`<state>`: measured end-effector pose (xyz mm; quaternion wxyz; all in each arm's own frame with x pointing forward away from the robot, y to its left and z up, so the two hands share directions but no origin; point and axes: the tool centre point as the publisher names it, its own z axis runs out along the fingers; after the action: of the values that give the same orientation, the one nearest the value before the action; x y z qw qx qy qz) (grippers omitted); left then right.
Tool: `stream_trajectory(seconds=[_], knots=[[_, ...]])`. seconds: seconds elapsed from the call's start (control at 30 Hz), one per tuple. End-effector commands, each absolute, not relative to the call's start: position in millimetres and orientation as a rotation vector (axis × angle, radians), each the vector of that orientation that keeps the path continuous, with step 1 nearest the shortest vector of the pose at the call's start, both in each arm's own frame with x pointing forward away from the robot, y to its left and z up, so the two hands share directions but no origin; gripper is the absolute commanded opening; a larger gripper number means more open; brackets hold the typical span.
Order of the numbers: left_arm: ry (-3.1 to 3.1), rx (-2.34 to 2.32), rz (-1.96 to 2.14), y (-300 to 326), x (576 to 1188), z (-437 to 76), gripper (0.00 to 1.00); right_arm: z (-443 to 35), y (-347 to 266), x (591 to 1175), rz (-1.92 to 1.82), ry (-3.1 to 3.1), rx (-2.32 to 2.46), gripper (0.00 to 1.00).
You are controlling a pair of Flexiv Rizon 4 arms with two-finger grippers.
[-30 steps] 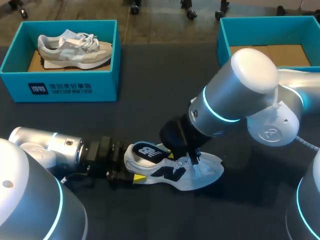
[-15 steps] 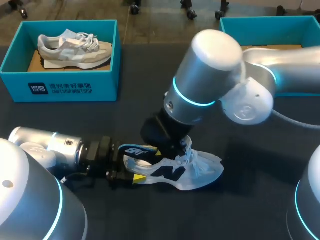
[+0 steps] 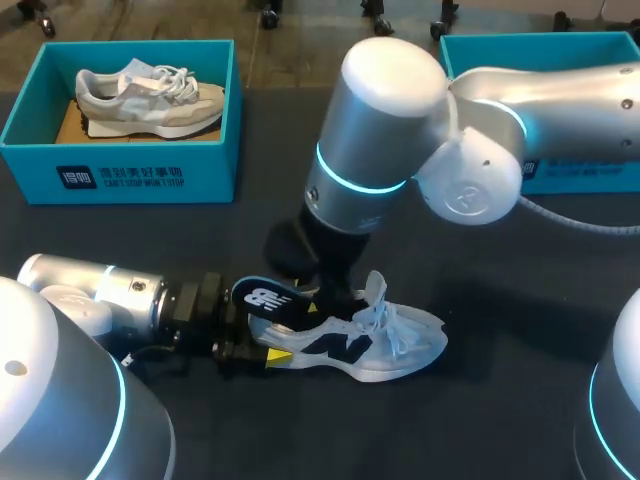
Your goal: Take the shoe out of the shoebox, open the shoe tongue, remove and reinsert the insole, then place the shoe into the shoebox
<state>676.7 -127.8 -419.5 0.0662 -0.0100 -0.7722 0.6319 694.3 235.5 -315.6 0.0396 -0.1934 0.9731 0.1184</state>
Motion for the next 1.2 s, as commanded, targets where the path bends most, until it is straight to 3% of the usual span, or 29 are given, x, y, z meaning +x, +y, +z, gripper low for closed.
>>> stream_trajectory(seconds=[0.03, 0.27, 0.3, 0.33, 0.83, 1.2], knots=[[-2.329, -0.029, 1.907, -128.3, 676.1, -419.4, 0.0, -299.9, 219.8, 690.9, 0.388, 2.986, -0.542, 0.47], [-2.329, -0.029, 1.907, -128.3, 676.1, -419.4, 0.0, -304.1, 228.3, 695.8, 0.566, 3.048, -0.468, 0.48], [-2.329, -0.029, 1.907, -128.3, 676.1, -419.4, 0.0, -304.7, 229.6, 695.8, 0.566, 3.069, -0.435, 0.65], [-2.329, -0.029, 1.907, -128.3, 676.1, -419.4, 0.0, -304.3, 231.3, 694.9, 0.551, 3.068, -0.424, 1.0], [-2.329, -0.029, 1.907, -128.3, 676.1, -419.4, 0.0, -304.3, 231.3, 694.9, 0.551, 3.068, -0.424, 1.0], [-2.329, -0.029, 1.907, -128.3, 676.1, -419.4, 0.0, -287.4, 239.5, 696.8, 0.724, 3.33, -0.161, 1.0]])
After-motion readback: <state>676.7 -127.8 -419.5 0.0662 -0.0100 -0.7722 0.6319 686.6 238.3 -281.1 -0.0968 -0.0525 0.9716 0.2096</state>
